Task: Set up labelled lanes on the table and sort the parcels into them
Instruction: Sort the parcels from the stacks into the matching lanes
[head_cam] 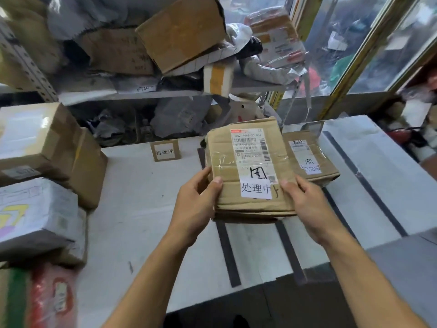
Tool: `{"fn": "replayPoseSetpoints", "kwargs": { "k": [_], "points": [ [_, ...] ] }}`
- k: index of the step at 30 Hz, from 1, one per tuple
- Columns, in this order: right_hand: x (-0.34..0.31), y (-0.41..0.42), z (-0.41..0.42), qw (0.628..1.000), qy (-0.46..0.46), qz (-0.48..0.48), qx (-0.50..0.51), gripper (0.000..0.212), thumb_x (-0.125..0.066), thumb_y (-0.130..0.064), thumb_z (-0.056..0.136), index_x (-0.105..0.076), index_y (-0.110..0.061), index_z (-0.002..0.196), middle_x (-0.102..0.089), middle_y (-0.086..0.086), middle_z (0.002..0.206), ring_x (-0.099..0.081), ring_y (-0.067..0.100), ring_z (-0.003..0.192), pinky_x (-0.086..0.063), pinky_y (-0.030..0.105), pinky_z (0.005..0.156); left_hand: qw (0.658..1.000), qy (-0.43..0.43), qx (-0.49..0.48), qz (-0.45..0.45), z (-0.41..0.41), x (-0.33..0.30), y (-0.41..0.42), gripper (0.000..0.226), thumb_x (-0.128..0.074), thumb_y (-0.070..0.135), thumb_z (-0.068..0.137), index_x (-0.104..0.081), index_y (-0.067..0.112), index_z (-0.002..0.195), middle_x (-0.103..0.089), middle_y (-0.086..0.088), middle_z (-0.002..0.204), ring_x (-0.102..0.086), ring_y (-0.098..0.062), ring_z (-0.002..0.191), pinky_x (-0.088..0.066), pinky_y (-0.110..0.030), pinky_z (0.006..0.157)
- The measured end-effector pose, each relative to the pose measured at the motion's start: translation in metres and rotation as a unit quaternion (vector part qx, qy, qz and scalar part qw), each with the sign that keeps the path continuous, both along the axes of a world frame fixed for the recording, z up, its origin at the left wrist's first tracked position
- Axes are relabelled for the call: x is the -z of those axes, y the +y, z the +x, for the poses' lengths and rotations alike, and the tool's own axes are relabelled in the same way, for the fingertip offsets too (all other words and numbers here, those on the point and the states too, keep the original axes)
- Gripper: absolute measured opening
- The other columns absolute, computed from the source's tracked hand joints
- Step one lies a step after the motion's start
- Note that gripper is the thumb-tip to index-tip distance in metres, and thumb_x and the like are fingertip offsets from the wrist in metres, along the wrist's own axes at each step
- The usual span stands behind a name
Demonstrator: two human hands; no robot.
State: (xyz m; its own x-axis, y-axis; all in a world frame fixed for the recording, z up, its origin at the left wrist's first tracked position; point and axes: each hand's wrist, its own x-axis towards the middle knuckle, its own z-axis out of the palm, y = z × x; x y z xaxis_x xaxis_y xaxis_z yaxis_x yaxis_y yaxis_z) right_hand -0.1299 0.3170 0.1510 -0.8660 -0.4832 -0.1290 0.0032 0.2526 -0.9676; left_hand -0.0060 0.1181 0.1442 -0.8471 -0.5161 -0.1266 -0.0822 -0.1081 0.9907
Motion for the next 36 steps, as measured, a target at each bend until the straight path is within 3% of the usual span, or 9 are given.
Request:
{"fn": "replayPoseSetpoints", "kwargs": {
  "k": [8, 11, 14, 18, 23, 27, 29, 32, 36],
  "points": [
    [0.021, 0.105, -0.019, 0.997, -0.038, 0.034, -0.05, 0.028, -0.056, -0.053, 0.085, -0.07, -0.054, 0.109, -0.076, -0.016, 0.106, -0.072, 0.004, 0.098, -0.055, 0.013, 0.071, 0.997, -0.054, -0.044, 0.026, -0.009, 0.026, 0.121, 0.03, -0.054, 0.031, 0.1, -0.06, 0.036, 0.129, -0.07, 0.022, 0.106, -0.065, 0.007, 0.099, -0.053, -0.013, 0.07],
    [0.035, 0.122, -0.02, 0.997, -0.042, 0.043, -0.055, 0.024, -0.054, -0.043, 0.093, -0.069, -0.058, 0.105, -0.075, -0.02, 0.103, -0.071, -0.001, 0.094, -0.053, 0.01, 0.068, 0.994, -0.077, -0.07, 0.03, -0.008, 0.038, 0.144, 0.028, -0.054, 0.029, 0.101, -0.063, 0.036, 0.126, -0.072, 0.019, 0.107, -0.067, 0.002, 0.1, -0.055, -0.016, 0.074],
    [0.05, 0.132, -0.019, 0.994, -0.059, 0.063, -0.066, 0.03, -0.051, -0.033, 0.102, -0.069, -0.057, 0.101, -0.075, -0.02, 0.102, -0.071, -0.001, 0.094, -0.056, 0.015, 0.069, 0.991, -0.098, -0.082, 0.029, -0.006, 0.049, 0.157, 0.027, -0.053, 0.028, 0.101, -0.064, 0.032, 0.125, -0.072, 0.013, 0.109, -0.068, -0.002, 0.1, -0.054, -0.016, 0.073],
    [0.07, 0.137, -0.017, 0.99, -0.073, 0.095, -0.069, 0.022, -0.05, -0.034, 0.103, -0.068, -0.045, 0.103, -0.074, -0.023, 0.1, -0.07, 0.0, 0.095, -0.056, 0.018, 0.071, 0.99, -0.117, -0.083, 0.016, -0.004, 0.063, 0.164, 0.028, -0.05, 0.024, 0.102, -0.066, 0.027, 0.126, -0.074, 0.01, 0.109, -0.069, -0.001, 0.096, -0.053, -0.014, 0.071],
    [0.089, 0.135, -0.019, 0.982, -0.086, 0.14, -0.091, 0.018, -0.051, -0.037, 0.102, -0.066, -0.039, 0.111, -0.074, -0.014, 0.106, -0.068, 0.005, 0.101, -0.058, 0.024, 0.079, 0.982, -0.181, -0.051, -0.02, -0.003, 0.08, 0.165, 0.028, -0.042, 0.033, 0.105, -0.061, 0.033, 0.125, -0.07, 0.01, 0.113, -0.066, -0.006, 0.102, -0.055, -0.021, 0.082],
    [0.096, 0.13, -0.022, 0.975, -0.069, 0.184, -0.104, 0.017, -0.054, -0.031, 0.1, -0.069, -0.034, 0.109, -0.073, -0.014, 0.104, -0.068, 0.006, 0.098, -0.058, 0.025, 0.079, 0.969, -0.228, -0.031, -0.083, -0.007, 0.091, 0.159, 0.028, -0.037, 0.027, 0.106, -0.06, 0.028, 0.123, -0.062, 0.005, 0.122, -0.059, -0.01, 0.11, -0.052, -0.03, 0.093],
    [0.096, 0.126, -0.025, 0.971, -0.045, 0.213, -0.101, 0.014, -0.056, -0.029, 0.099, -0.068, -0.036, 0.099, -0.072, -0.017, 0.099, -0.066, 0.002, 0.092, -0.054, 0.02, 0.072, 0.965, -0.232, -0.038, -0.117, -0.012, 0.097, 0.157, 0.032, -0.039, 0.022, 0.105, -0.06, 0.021, 0.129, -0.051, 0.002, 0.135, -0.05, -0.016, 0.124, -0.045, -0.037, 0.106],
    [0.098, 0.117, -0.03, 0.963, -0.015, 0.251, -0.098, 0.009, -0.061, -0.028, 0.097, -0.066, -0.034, 0.093, -0.066, -0.02, 0.088, -0.06, -0.005, 0.081, -0.043, 0.01, 0.058, 0.952, -0.265, -0.068, -0.137, -0.021, 0.103, 0.153, 0.037, -0.042, 0.022, 0.104, -0.057, 0.016, 0.137, -0.031, -0.001, 0.156, -0.036, -0.022, 0.141, -0.04, -0.045, 0.112],
    [0.102, 0.1, -0.04, 0.951, 0.009, 0.299, -0.081, 0.01, -0.064, -0.027, 0.095, -0.071, -0.022, 0.101, -0.067, -0.011, 0.09, -0.057, -0.002, 0.074, -0.039, 0.012, 0.053, 0.937, -0.288, -0.108, -0.163, -0.032, 0.111, 0.147, 0.036, -0.052, 0.019, 0.101, -0.06, 0.008, 0.134, -0.033, -0.005, 0.156, -0.036, -0.025, 0.142, -0.041, -0.045, 0.112]
  ]
}}
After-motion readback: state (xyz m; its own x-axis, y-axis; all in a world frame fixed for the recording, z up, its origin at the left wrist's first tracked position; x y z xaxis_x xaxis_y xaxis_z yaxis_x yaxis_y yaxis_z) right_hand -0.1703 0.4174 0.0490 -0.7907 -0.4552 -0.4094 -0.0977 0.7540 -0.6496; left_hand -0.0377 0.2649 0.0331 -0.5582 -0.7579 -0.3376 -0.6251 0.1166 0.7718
